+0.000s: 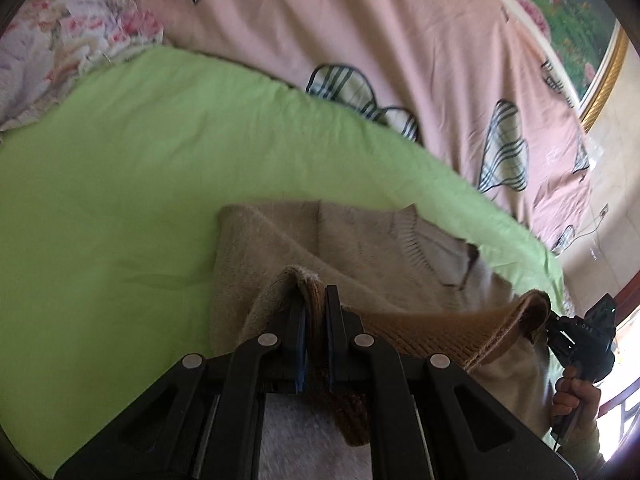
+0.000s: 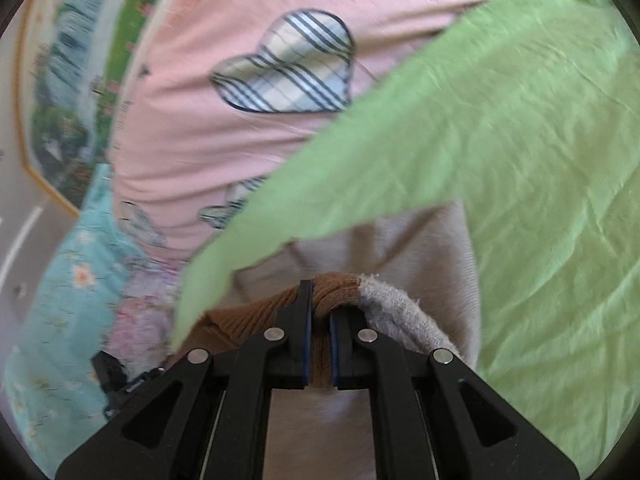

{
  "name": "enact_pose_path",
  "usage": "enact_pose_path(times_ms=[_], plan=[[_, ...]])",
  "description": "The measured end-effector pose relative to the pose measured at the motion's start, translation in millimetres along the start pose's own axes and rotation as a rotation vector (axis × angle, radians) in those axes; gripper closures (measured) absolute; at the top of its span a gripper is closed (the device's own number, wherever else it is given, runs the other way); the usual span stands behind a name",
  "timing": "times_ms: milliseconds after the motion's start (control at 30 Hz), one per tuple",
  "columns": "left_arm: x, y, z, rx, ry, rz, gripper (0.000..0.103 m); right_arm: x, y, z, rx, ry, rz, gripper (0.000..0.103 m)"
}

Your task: Fold small clothes

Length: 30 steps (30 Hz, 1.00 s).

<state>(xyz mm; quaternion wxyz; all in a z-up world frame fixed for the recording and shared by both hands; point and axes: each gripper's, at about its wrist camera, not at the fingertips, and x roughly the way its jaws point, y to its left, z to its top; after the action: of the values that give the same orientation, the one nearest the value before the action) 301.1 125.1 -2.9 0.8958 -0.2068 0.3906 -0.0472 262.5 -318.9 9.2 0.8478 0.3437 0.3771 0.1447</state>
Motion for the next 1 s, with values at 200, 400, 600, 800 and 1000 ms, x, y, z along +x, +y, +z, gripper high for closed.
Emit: enact_pose_path(times_ms=[200,400,600,800,1000], plan=[[1.6,6.2,-1.7,-0.032,0.046,-0.041,0.087,12.2,-16.4,3.3,0.049,0.021,-0.047,0.093],[-53.2,-18.2,-44.1,0.028,0.069,-0.148,0.075,-31.6,10.7,-9.7,-0.024,-0.029,0.000,0.066],[-27.8,-88.8,-89.7,0.191,0.242,-0.253,0.075,3.6,86.0,-79.8,-0.354,0.353,0.125,0.066],[21.7,-90.0,-59.0,0.271,0.267,-0.096,0.083,79.6,87.6,-82.6,-0.424,0.534,0.044,0.068],[44.8,-22.7,0.4,0.144,0.180,-0.051,0.099,108.5,47.4,-8.2,-0.347,0.322,-0.179,0.090]])
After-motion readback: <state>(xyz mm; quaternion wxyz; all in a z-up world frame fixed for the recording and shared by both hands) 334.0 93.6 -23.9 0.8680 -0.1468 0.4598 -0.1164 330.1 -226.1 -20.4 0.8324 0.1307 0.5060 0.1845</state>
